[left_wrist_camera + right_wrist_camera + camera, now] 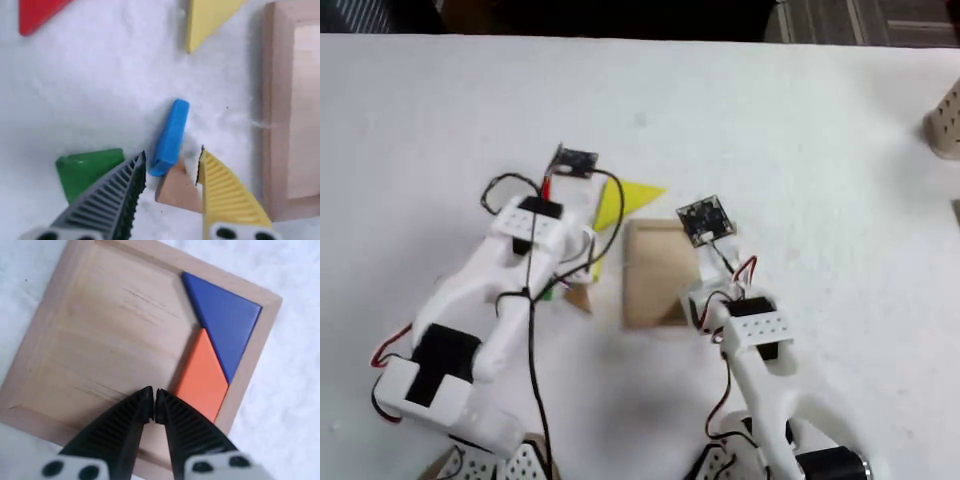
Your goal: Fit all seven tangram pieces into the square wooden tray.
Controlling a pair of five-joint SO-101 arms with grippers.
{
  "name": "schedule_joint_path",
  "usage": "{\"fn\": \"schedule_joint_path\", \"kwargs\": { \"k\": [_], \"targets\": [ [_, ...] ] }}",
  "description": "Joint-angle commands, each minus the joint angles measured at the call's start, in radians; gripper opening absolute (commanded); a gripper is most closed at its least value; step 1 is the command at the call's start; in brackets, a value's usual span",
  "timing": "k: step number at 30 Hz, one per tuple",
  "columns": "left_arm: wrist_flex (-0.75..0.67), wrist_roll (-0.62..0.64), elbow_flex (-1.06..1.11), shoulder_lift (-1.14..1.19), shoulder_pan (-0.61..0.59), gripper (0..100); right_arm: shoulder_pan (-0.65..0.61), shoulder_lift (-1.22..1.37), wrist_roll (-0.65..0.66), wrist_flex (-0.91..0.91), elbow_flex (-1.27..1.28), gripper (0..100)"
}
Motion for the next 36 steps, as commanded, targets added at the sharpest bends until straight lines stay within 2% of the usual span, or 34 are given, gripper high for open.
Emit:
{"fn": "schedule_joint_path", "kwargs": {
  "k": [1,9,21,27,33,36],
  "targets": [
    [0.003,-0.009,0.008,-0.005,0.056,19,0.010,-0.035,0.008,-0.005,-0.038,1.8],
    [-0.020,-0.009,0.002,-0.005,0.050,7,0.010,-0.035,0.008,-0.005,-0.038,1.8],
    [-0.031,-0.005,0.000,-0.019,0.007,6,0.019,-0.036,0.008,-0.005,-0.040,1.8],
    [-0.035,0.002,0.009,-0.137,0.005,6,0.073,-0.038,0.009,-0.013,-0.048,1.8],
    [-0.035,0.204,0.003,-0.249,0.087,6,0.116,-0.073,0.002,0.001,-0.061,1.8],
    [-0.081,0.222,0.000,-0.255,0.134,6,0.110,-0.104,0.000,0.038,-0.063,1.8]
  ]
}}
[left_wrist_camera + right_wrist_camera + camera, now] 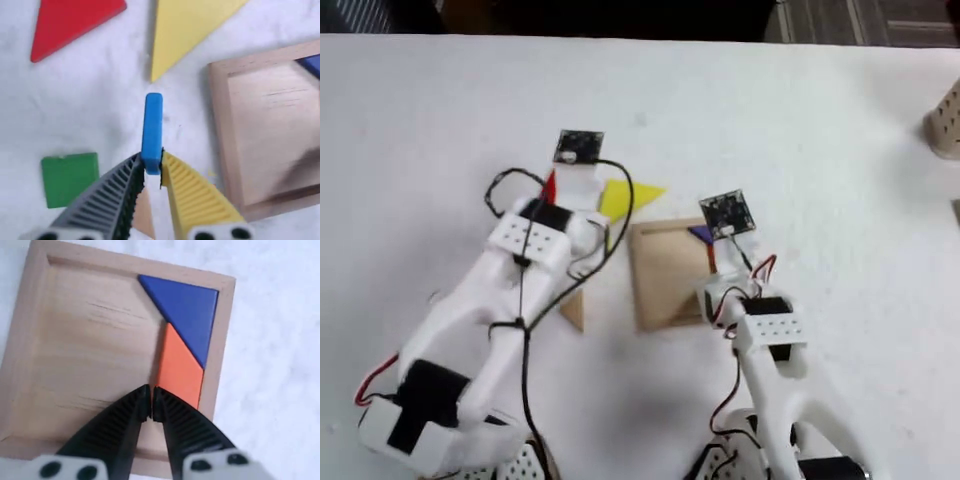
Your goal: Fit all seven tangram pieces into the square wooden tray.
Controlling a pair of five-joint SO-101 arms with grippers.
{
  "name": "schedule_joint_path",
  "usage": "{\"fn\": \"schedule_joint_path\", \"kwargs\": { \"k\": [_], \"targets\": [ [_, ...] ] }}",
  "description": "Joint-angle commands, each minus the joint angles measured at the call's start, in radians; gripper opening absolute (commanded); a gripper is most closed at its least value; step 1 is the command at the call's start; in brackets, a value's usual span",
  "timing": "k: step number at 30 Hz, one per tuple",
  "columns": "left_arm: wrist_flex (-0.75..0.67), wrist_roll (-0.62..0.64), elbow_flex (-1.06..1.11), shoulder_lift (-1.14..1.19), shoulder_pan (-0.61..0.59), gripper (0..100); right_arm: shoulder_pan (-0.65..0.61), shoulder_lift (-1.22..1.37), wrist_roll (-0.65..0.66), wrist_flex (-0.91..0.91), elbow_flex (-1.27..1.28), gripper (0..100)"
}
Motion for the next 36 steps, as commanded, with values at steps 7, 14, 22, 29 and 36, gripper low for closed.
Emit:
{"fn": "schedule_joint_path", "kwargs": {
  "k": [7,14,22,29,36],
  "targets": [
    [-0.130,0.038,-0.061,-0.051,0.214,6,0.050,-0.231,0.000,0.185,-0.063,1.8],
    [-0.397,0.040,-0.025,-0.010,0.407,3,0.223,-0.361,0.000,0.314,-0.061,1.8],
    [-0.457,0.166,-0.120,0.282,0.389,2,0.266,-0.363,0.000,0.277,-0.029,1.8],
    [-0.394,0.170,-0.147,0.305,0.374,13,0.263,-0.363,0.000,0.275,-0.028,1.8],
    [-0.298,0.173,-0.150,0.297,0.366,30,0.236,-0.361,0.000,0.274,-0.017,1.8]
  ]
}}
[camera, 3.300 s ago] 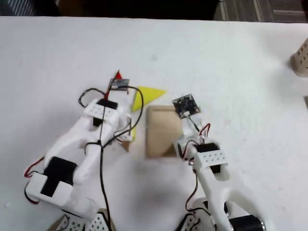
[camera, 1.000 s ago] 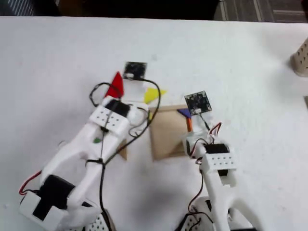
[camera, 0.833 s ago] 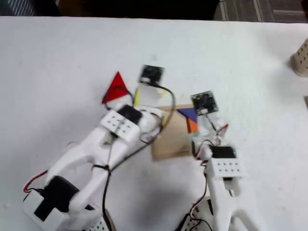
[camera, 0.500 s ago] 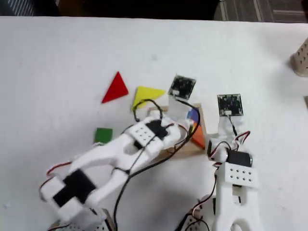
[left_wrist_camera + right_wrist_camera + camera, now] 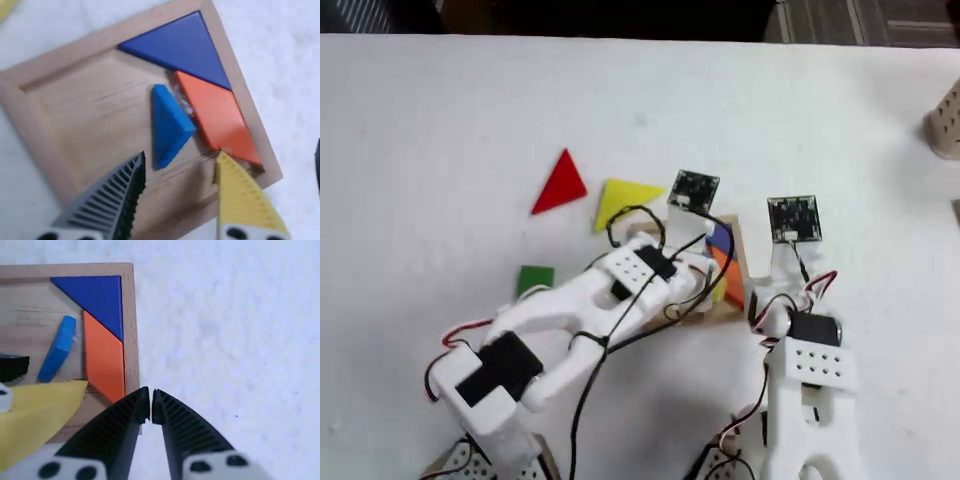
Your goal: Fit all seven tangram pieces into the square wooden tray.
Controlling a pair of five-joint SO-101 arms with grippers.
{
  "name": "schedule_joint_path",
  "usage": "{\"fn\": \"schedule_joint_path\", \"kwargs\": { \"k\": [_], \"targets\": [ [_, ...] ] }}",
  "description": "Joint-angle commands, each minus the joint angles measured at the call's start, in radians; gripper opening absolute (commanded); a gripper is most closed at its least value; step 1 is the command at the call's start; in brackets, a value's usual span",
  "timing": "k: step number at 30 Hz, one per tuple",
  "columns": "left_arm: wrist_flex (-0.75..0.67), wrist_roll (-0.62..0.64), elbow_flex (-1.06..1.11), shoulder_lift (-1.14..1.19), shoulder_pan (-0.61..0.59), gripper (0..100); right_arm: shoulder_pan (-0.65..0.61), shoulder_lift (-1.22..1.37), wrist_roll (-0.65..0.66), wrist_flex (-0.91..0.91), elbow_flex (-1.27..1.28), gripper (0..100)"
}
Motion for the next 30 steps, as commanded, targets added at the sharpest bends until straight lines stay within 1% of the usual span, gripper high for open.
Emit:
{"fn": "schedule_joint_path", "kwargs": {
  "k": [1,5,11,15,18,23,25,28,30],
  "targets": [
    [0.031,0.011,-0.058,-0.016,-0.025,29,-0.007,-0.027,-0.002,-0.024,-0.017,1.8],
    [0.072,0.005,-0.063,-0.027,-0.076,28,-0.008,-0.027,-0.002,-0.024,-0.015,1.8],
    [0.196,0.002,-0.052,-0.168,-0.133,29,-0.010,-0.027,-0.002,-0.024,-0.014,1.8],
    [0.261,-0.074,-0.048,-0.251,-0.189,28,-0.010,-0.027,-0.002,-0.024,-0.014,1.8],
    [0.229,-0.097,0.006,-0.288,-0.236,28,-0.019,-0.027,-0.002,-0.025,-0.014,1.8],
    [0.140,-0.097,0.077,-0.295,-0.248,28,-0.053,-0.027,-0.002,-0.024,-0.012,1.8],
    [0.118,-0.094,0.084,-0.294,-0.271,28,-0.054,-0.027,-0.002,-0.019,-0.011,1.8],
    [0.086,-0.092,0.087,-0.292,-0.340,28,-0.070,-0.018,-0.018,-0.018,-0.011,1.8],
    [0.060,-0.095,0.081,-0.292,-0.401,23,-0.088,0.030,-0.063,-0.019,-0.014,1.8]
  ]
}}
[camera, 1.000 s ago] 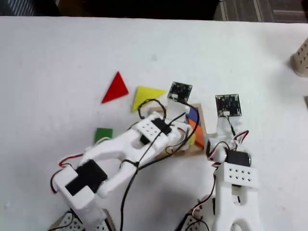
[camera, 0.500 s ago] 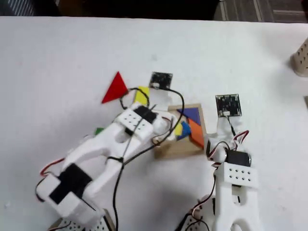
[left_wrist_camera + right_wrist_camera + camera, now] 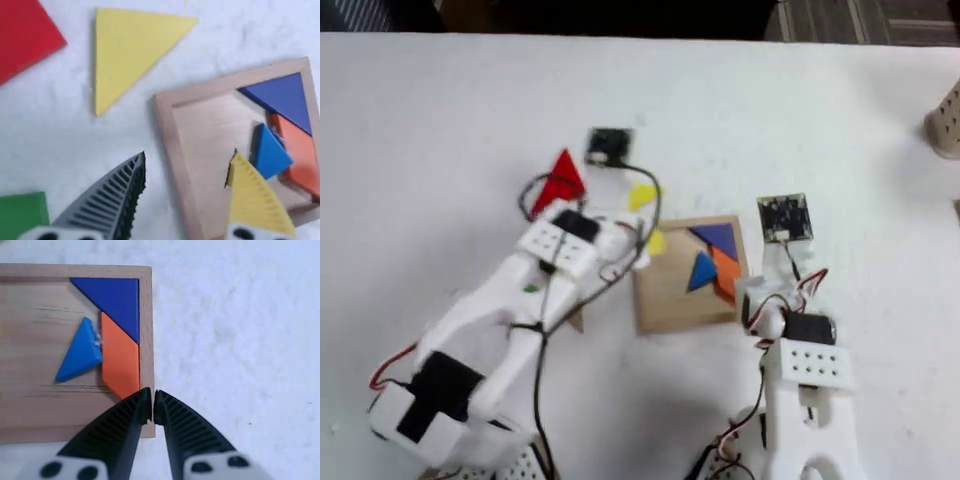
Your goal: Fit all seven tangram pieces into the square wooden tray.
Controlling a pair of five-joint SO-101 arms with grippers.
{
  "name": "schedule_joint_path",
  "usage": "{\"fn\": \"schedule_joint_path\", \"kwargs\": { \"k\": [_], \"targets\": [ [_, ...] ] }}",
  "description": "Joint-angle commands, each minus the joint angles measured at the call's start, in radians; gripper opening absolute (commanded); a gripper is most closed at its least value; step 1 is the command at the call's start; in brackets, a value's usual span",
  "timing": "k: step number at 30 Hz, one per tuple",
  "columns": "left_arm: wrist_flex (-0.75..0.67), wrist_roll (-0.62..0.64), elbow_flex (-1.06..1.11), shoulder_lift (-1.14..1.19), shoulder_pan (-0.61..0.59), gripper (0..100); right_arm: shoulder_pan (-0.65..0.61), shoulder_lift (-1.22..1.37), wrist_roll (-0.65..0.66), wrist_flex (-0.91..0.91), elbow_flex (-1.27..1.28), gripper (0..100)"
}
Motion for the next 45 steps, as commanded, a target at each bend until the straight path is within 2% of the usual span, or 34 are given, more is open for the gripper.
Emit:
{"fn": "schedule_joint_path", "kwargs": {
  "k": [1,5,9,13,20,37,41,45],
  "targets": [
    [-0.061,-0.008,-0.012,-0.050,-0.110,19,-0.028,0.064,-0.055,-0.024,-0.021,1.8],
    [-0.132,-0.014,-0.012,-0.050,-0.208,5,-0.071,0.234,-0.046,-0.022,-0.112,1.8],
    [-0.193,-0.086,-0.003,-0.048,-0.239,7,-0.074,0.352,-0.054,-0.024,-0.201,1.8],
    [-0.203,-0.087,-0.014,-0.008,-0.240,9,-0.104,0.418,-0.054,-0.025,-0.238,1.8],
    [-0.196,-0.092,-0.080,0.084,-0.243,9,-0.186,0.492,-0.054,-0.140,-0.238,1.8],
    [-0.203,-0.094,-0.080,0.093,-0.252,9,-0.254,0.538,-0.054,-0.329,-0.239,1.8],
    [-0.203,-0.094,-0.080,0.093,-0.252,9,-0.259,0.527,-0.048,-0.298,-0.238,1.8],
    [-0.203,-0.094,-0.080,0.093,-0.252,9,-0.251,0.493,-0.044,-0.157,-0.261,1.8]
  ]
}}
